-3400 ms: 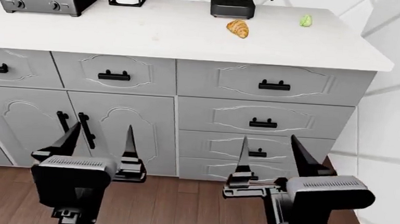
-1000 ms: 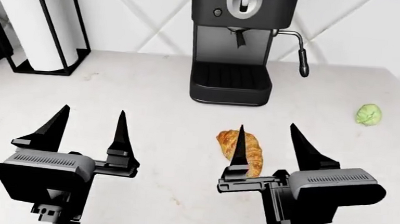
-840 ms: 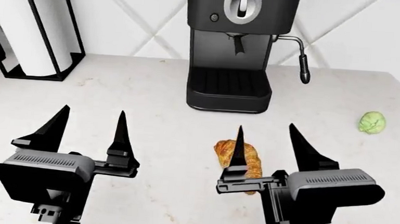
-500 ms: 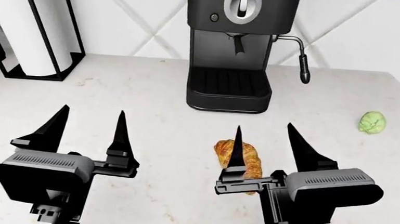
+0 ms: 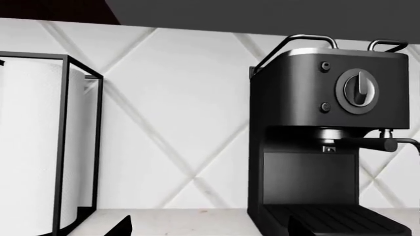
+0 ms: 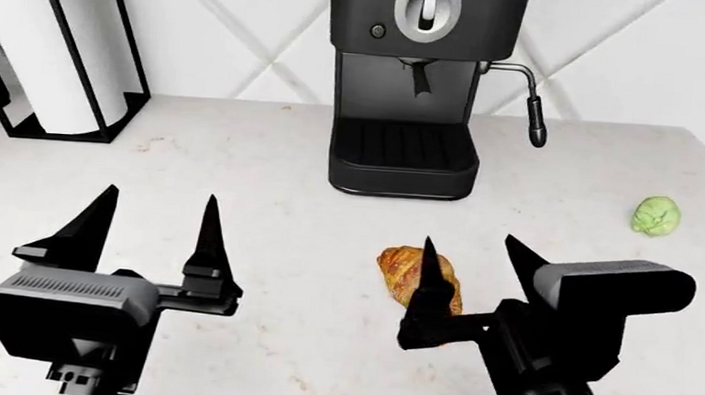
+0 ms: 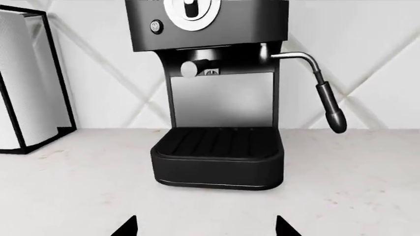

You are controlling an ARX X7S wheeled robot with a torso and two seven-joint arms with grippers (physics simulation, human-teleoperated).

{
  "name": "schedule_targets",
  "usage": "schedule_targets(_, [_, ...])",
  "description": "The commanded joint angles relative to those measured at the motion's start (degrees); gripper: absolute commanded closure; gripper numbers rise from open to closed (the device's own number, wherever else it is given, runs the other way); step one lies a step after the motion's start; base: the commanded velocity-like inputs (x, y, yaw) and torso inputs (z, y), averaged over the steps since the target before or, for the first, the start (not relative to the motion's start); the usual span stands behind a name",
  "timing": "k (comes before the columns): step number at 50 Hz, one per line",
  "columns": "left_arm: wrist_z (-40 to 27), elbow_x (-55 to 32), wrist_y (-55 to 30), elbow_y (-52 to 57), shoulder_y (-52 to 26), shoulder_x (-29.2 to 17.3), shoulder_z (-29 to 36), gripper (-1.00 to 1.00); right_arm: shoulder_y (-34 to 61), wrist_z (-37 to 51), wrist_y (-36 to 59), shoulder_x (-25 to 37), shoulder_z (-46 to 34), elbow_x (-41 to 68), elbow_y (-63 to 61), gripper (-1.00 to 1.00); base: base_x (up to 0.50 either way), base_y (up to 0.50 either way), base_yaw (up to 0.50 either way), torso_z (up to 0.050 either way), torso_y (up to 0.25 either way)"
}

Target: Pick the croissant from the counter and place it in the cabinet.

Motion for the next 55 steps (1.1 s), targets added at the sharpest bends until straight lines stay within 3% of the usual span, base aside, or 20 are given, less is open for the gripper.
schedule_targets(1, [0.1, -1.3, -0.1, 1.0, 0.5, -0.5, -0.3, -1.00, 8.1, 17.0, 20.2, 0.1, 11.8, 33.2, -3.1, -1.00, 0.00, 0.00, 0.00, 0.000, 0.000])
schedule_targets(7, [0.2, -1.7, -0.1, 1.3, 0.6, -0.7, -0.3, -1.00, 12.6, 30.7, 19.2, 3.8, 11.3, 49.8, 0.9, -1.00, 0.00, 0.00, 0.00, 0.000, 0.000])
schedule_targets(15, [0.0, -1.7, -0.2, 1.6, 0.6, -0.9, 0.0, -1.00, 15.6, 35.1, 18.5, 6.5, 9.3, 54.7, 1.9, -1.00, 0.00, 0.00, 0.00, 0.000, 0.000])
schedule_targets(21, [-0.2, -1.7, -0.3, 2.0, 0.7, -1.1, 0.1, -1.00, 20.0, 42.5, 19.0, 9.8, 3.5, 59.9, 4.6, -1.00, 0.00, 0.00, 0.00, 0.000, 0.000])
schedule_targets(36, [-0.2, -2.2, -0.4, 2.0, 0.3, -1.5, 0.2, -1.00, 25.1, 48.8, 15.4, 13.0, -2.8, 68.7, 10.1, -1.00, 0.00, 0.00, 0.00, 0.000, 0.000])
schedule_targets(55, [-0.2, -2.6, -0.2, 1.4, -0.1, -1.8, 0.2, -1.00, 24.6, 47.3, 13.2, 12.1, -4.4, 69.6, 13.7, -1.00, 0.00, 0.00, 0.00, 0.000, 0.000])
